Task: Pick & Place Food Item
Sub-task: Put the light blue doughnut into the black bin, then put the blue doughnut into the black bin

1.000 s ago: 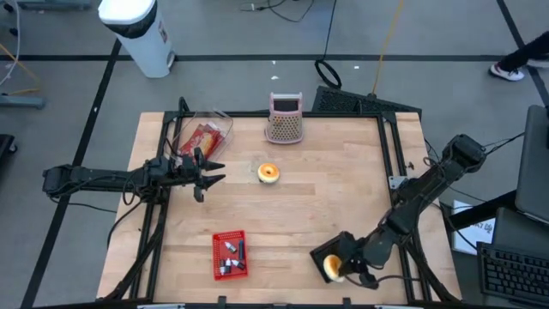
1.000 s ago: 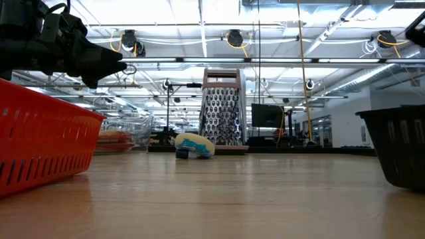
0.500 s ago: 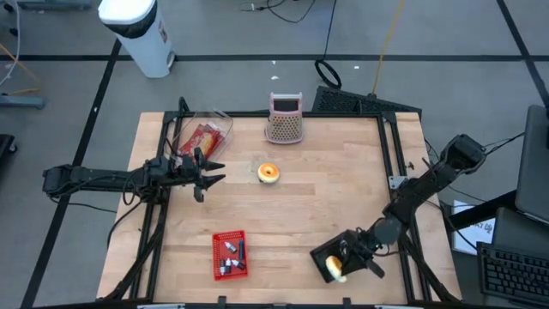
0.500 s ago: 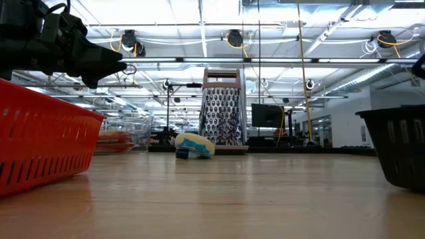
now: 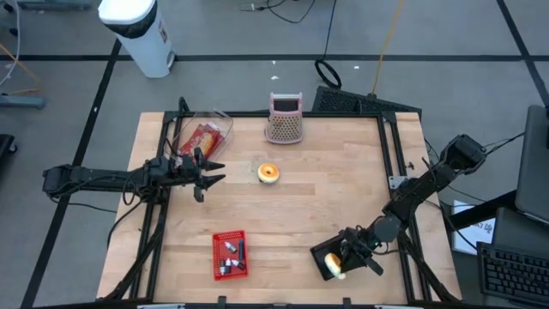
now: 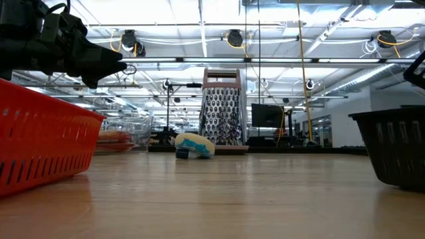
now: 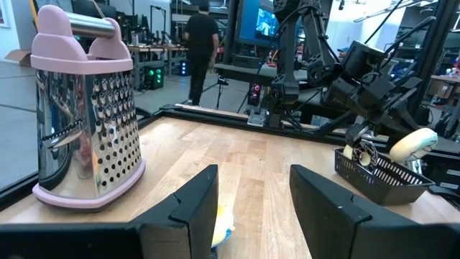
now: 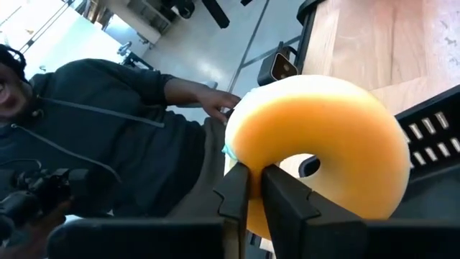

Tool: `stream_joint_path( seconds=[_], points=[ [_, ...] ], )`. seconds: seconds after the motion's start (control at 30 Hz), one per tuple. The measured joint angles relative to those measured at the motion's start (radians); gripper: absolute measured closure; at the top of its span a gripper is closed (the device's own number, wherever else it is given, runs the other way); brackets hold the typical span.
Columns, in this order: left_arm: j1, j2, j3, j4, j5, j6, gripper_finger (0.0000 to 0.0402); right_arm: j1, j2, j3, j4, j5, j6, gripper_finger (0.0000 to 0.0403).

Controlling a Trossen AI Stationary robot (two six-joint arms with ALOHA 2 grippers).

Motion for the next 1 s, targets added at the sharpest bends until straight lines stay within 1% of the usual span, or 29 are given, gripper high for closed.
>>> stream_joint_path(
  seconds=[0.1, 0.2, 0.5, 0.63, 0.77, 1.0],
  points=[
    [0.000, 0.000, 0.000, 0.000, 0.000, 0.000, 0.0227, 0.000, 0.000, 0.000, 0.000, 0.000, -0.001, 0.0372],
    [0.000, 0.000, 0.000, 0.000, 0.000, 0.000, 0.0227, 0.000, 0.000, 0.000, -0.001, 0.001, 0.000, 0.0354],
    [0.000, 0.000, 0.000, 0.000, 0.000, 0.000, 0.0227, 0.000, 0.000, 0.000, -0.001, 0.003, -0.009, 0.0252],
    [0.000, 0.000, 0.000, 0.000, 0.000, 0.000, 0.0227, 0.000, 0.000, 0.000, -0.001, 0.004, -0.018, 0.0224],
    [0.000, 0.000, 0.000, 0.000, 0.000, 0.000, 0.0227, 0.000, 0.000, 0.000, -0.001, 0.005, -0.028, 0.0219],
    [0.000, 0.000, 0.000, 0.000, 0.000, 0.000, 0.0227, -0.011, -0.014, 0.001, 0.000, 0.004, -0.031, 0.0234]
  ],
)
